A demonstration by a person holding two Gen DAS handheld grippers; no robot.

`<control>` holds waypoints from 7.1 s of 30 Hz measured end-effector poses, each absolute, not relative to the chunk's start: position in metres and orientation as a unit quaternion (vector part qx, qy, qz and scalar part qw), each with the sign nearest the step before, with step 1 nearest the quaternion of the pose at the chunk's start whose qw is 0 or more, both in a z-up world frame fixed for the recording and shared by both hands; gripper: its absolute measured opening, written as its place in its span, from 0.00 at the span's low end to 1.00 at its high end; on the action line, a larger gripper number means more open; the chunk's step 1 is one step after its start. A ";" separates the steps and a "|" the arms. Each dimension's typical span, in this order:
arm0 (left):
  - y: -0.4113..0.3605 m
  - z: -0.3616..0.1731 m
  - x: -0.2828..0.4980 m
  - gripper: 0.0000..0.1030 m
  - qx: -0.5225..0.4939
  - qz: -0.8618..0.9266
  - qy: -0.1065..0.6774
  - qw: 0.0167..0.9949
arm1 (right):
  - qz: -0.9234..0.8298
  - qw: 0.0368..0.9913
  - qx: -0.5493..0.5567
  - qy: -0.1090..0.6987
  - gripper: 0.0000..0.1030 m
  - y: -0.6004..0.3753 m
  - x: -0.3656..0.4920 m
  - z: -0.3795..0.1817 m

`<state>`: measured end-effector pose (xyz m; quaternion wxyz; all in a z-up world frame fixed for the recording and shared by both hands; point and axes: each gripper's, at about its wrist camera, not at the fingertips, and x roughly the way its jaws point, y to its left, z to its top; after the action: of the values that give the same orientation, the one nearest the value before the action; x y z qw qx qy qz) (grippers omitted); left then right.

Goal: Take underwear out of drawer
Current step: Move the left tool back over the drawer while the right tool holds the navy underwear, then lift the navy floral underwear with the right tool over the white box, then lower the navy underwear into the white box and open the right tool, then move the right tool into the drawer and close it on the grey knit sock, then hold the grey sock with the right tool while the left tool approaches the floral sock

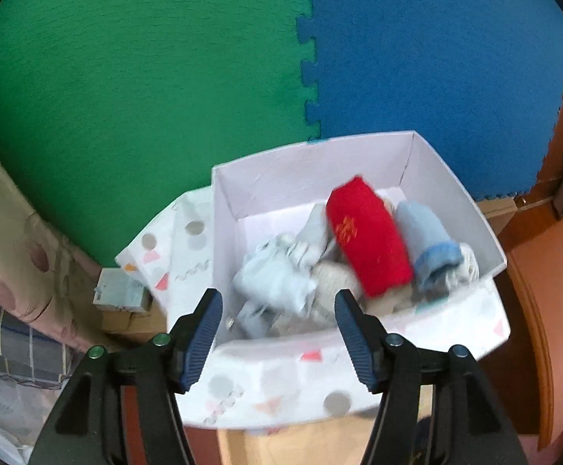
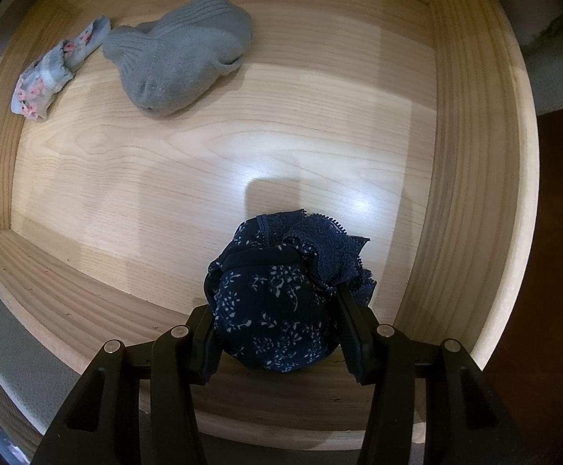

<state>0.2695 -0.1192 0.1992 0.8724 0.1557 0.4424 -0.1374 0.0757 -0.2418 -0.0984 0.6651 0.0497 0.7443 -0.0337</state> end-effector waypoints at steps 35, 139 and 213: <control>0.010 -0.009 0.122 0.60 0.049 -0.017 0.514 0.856 | -0.039 0.684 0.053 0.727 0.40 -0.226 0.076 -0.083; 0.070 0.012 0.111 0.60 -0.055 0.057 0.471 0.879 | 0.067 0.853 -0.107 0.507 0.59 -0.171 0.096 0.087; 0.075 0.006 0.119 0.60 -0.060 0.056 0.490 0.868 | 0.147 0.777 -0.204 0.577 0.61 -0.157 0.140 -0.050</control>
<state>0.1188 0.0748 0.0061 0.8679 -0.0599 0.4899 0.0565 0.1402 -0.1572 -0.0502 0.7769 -0.2037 0.5773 0.1474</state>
